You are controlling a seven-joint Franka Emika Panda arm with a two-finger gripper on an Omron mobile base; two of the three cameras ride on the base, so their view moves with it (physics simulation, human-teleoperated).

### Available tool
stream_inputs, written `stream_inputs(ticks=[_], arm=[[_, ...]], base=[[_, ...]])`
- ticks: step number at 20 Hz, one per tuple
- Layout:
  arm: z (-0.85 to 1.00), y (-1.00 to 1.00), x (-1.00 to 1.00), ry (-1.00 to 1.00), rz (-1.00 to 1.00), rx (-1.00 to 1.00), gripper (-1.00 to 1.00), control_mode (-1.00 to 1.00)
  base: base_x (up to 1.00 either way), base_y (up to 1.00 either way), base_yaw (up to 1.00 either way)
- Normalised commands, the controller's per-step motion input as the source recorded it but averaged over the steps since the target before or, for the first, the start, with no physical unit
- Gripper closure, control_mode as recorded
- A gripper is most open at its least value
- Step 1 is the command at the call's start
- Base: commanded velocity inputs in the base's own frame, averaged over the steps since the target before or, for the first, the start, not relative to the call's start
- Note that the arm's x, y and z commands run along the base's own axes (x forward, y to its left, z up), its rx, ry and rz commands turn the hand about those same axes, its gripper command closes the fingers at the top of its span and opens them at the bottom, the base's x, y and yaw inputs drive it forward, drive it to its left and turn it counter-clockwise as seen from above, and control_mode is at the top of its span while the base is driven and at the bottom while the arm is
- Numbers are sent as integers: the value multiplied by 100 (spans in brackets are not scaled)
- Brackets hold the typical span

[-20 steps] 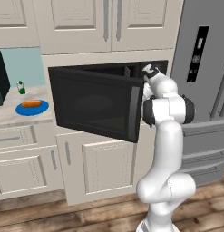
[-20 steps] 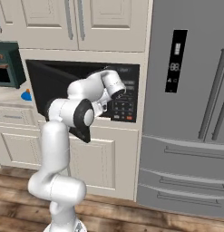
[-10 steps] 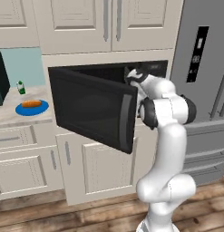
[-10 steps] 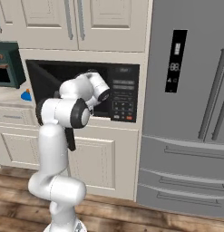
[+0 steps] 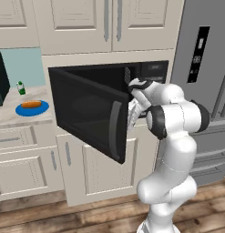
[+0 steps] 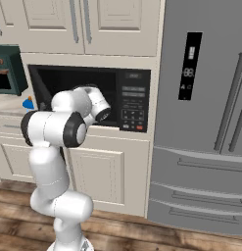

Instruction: Pick the hotdog bun from the counter and place it in the microwave. Then turn on the microwave.

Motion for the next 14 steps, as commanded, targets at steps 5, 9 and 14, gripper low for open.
stream_inputs(ticks=[5,9,14], arm=[[0,40,-54,-16,0,33,-100,-100],[0,55,-40,-15,-2,32,-100,-100],[0,60,-38,-17,-7,29,-100,-100]], base=[[0,0,0],[0,0,0],[0,0,0]])
